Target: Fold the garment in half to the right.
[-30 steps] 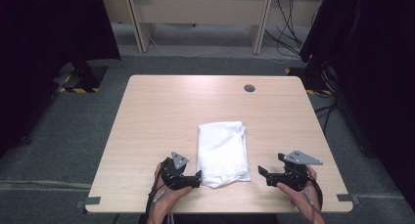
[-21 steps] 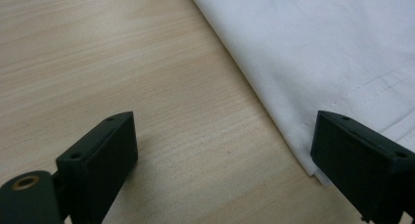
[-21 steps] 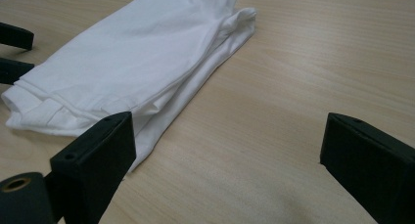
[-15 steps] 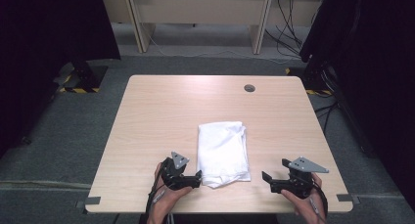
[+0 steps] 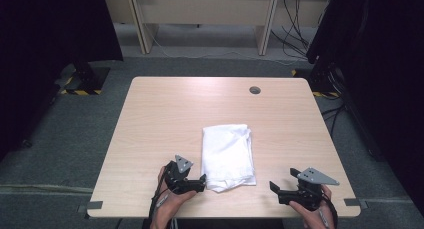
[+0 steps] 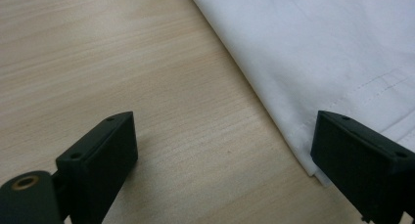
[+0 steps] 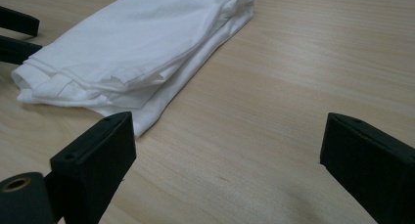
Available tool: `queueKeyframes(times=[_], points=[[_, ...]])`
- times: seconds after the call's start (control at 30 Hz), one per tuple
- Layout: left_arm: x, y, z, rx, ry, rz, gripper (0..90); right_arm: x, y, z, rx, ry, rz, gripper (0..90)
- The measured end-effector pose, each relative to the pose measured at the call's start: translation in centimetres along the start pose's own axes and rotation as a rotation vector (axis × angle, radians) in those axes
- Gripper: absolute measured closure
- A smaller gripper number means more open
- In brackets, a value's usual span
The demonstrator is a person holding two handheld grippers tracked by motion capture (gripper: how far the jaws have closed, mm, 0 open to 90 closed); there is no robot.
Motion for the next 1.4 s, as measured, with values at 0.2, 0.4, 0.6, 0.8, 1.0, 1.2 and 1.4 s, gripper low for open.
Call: queueKeyframes(times=[0.2,0.4,0.6,0.8,1.0,1.2,1.4], points=[[0.0,0.0,0.0,0.0,0.0,0.0,9.0,-0.5,-0.3,-0.1,0.009,-0.003,0.008,6.8],[0.0,0.0,0.0,0.0,0.0,0.0,9.0,-0.9,-0.5,-0.7,0.007,0.001,0.014,6.8],[0.0,0.0,0.0,0.0,0.0,0.001,9.0,-1.2,-0.9,-1.3,0.009,0.002,0.011,6.8],[0.0,0.0,0.0,0.0,0.0,0.0,9.0,-1.6,-1.2,-1.5,0.016,0.005,0.016,6.8],[0.0,0.0,0.0,0.001,0.0,-0.001,9.2,-1.7,-1.5,-1.8,0.02,0.01,0.016,6.8],[0.0,-0.2,-0.1,0.006,-0.006,-0.018,9.3,-1.9,-2.0,-2.1,0.028,0.012,0.011,6.8],[-0.5,-1.2,-0.4,0.051,-0.021,-0.024,8.9,-1.9,-2.1,-2.2,0.028,0.015,0.009,6.8]])
Point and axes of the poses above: each handheld gripper's, and its own axes: y roughly forward along the jaws, z roughly out of its top, x roughly to its right, the point moved 9 cm from there along y, roughly forward along the jaws, and after that the axes turned 10 degrees about z, right-handed, at the moved point
